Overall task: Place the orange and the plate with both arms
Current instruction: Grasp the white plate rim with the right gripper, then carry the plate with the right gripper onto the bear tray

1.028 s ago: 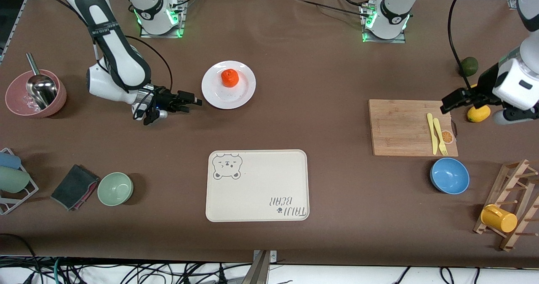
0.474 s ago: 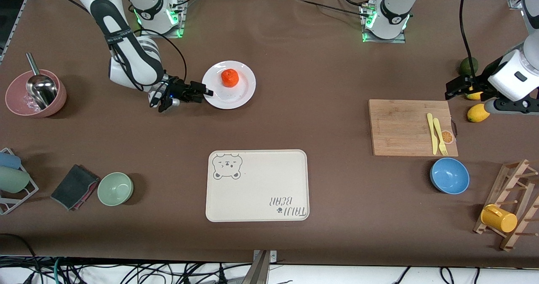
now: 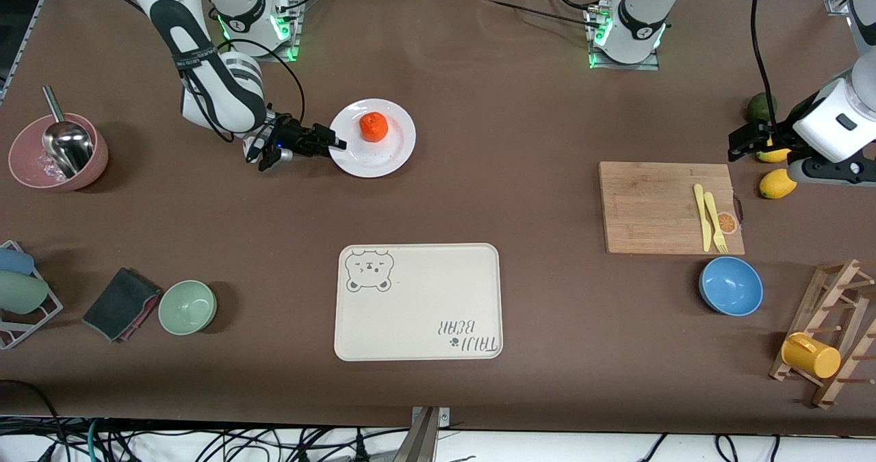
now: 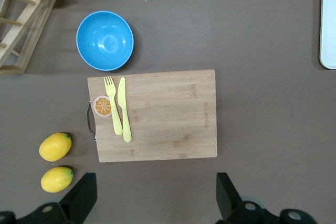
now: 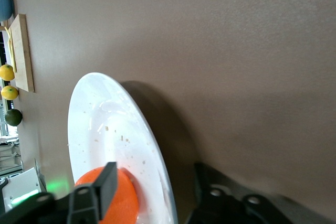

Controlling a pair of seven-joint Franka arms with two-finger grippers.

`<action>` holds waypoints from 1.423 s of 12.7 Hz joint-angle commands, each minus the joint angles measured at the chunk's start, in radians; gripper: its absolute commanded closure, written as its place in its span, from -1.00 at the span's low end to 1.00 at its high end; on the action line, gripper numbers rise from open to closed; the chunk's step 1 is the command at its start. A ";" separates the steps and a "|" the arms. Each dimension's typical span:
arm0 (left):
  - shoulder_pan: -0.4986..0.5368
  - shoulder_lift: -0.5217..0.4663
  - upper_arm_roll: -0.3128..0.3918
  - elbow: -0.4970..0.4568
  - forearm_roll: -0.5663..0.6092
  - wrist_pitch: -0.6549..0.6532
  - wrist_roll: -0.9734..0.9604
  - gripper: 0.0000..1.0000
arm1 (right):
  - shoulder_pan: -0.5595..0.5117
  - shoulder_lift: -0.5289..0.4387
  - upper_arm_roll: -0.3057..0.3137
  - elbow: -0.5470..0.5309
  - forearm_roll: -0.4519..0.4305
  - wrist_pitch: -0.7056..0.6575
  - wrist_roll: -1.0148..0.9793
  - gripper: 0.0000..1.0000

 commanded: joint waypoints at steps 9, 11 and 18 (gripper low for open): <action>-0.001 0.009 0.004 0.033 0.018 -0.025 0.025 -1.00 | -0.007 -0.040 0.013 -0.078 0.120 0.009 -0.200 0.91; 0.000 0.011 0.004 0.033 0.018 -0.025 0.025 -1.00 | -0.007 -0.038 0.013 -0.076 0.120 0.009 -0.208 1.00; -0.004 0.013 0.004 0.033 0.018 -0.025 0.025 -1.00 | -0.013 -0.037 0.009 0.017 0.152 0.006 -0.098 1.00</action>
